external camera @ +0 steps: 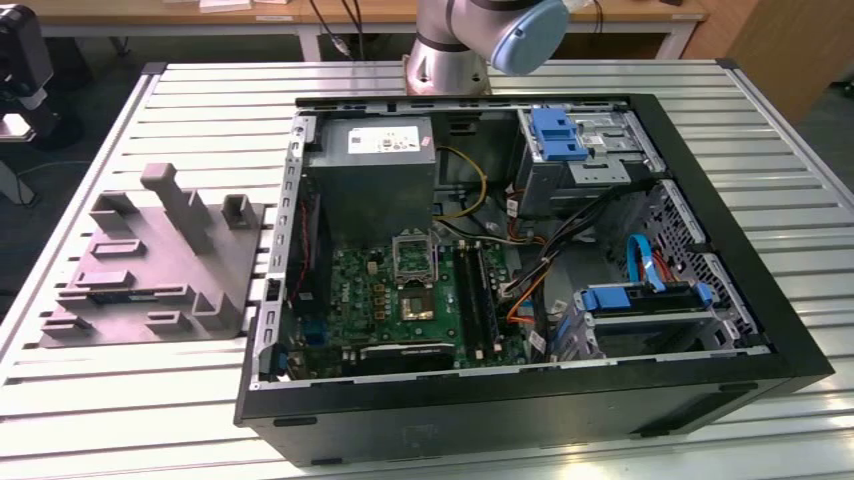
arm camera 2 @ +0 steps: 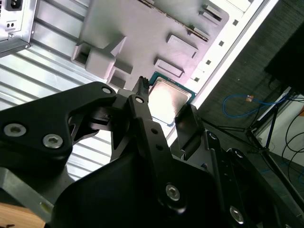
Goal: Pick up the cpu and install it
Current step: 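Pick up the cpu and move it towards the insertion slot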
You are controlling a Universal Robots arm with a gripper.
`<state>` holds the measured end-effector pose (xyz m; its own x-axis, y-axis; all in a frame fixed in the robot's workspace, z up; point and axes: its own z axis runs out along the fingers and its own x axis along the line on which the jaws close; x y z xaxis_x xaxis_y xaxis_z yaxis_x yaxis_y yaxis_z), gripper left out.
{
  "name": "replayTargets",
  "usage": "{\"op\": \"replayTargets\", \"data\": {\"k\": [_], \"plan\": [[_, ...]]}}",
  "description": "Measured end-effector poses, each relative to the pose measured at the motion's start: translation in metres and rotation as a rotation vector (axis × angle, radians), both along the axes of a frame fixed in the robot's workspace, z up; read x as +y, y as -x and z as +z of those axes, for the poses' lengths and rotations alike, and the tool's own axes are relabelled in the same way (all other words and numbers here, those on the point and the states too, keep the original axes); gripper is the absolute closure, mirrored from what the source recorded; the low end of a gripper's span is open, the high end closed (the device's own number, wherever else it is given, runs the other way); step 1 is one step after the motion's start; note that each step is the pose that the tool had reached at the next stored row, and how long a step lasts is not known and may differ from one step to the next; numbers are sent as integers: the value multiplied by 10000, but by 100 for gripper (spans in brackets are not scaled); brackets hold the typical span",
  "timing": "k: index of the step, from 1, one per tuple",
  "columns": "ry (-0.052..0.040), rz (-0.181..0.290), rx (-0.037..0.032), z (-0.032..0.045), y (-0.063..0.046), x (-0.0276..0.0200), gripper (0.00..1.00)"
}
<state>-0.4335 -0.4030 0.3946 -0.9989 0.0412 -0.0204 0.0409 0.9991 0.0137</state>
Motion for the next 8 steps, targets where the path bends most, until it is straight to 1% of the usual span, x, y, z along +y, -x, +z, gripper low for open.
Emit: {"op": "replayTargets", "data": {"k": [8], "plan": [[0,-1,0,0,-23,0,53]]}}
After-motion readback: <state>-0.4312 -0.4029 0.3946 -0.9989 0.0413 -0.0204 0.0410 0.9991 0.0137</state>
